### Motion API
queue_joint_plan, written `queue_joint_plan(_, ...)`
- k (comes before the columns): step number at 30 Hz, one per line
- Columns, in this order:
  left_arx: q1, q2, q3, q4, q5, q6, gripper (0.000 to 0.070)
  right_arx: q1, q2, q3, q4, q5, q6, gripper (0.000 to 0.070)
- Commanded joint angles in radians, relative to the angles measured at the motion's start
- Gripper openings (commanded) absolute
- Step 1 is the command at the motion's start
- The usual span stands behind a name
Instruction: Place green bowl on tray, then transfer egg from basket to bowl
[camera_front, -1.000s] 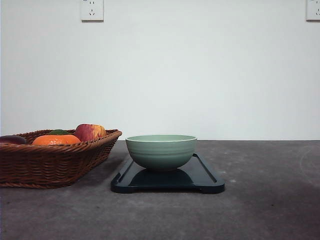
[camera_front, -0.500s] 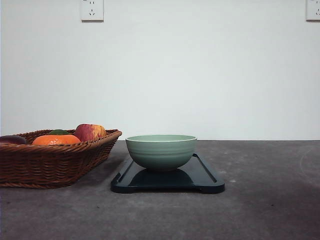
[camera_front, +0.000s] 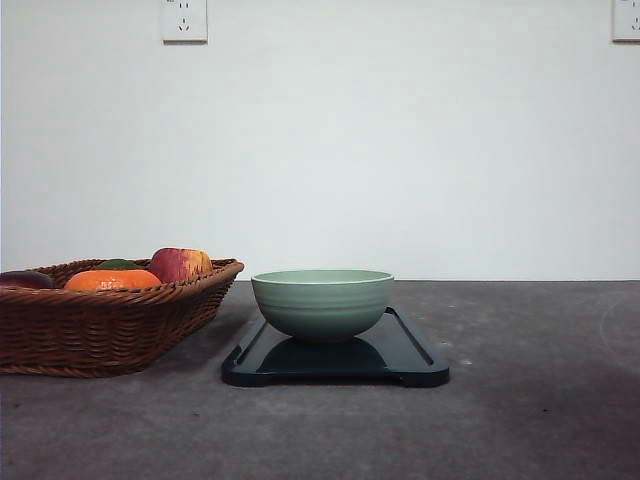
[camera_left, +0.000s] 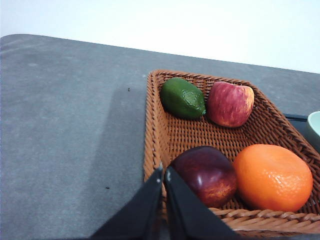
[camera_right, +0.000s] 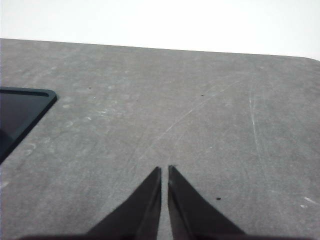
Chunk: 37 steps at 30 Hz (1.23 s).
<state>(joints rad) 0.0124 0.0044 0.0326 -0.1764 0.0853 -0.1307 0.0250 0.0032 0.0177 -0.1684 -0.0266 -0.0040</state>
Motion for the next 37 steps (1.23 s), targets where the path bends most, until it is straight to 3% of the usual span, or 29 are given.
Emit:
queue_joint_plan(1,0.0,0.0,-0.019,-0.008,0.005,0.003,0.0,-0.002,0.0,-0.005,0.011,0.001,-0.006,0.0015)
queue_joint_plan(37,0.0,0.0,-0.019,-0.008,0.005,0.003,0.0,-0.002,0.0,-0.005,0.011,0.001,-0.006,0.0015)
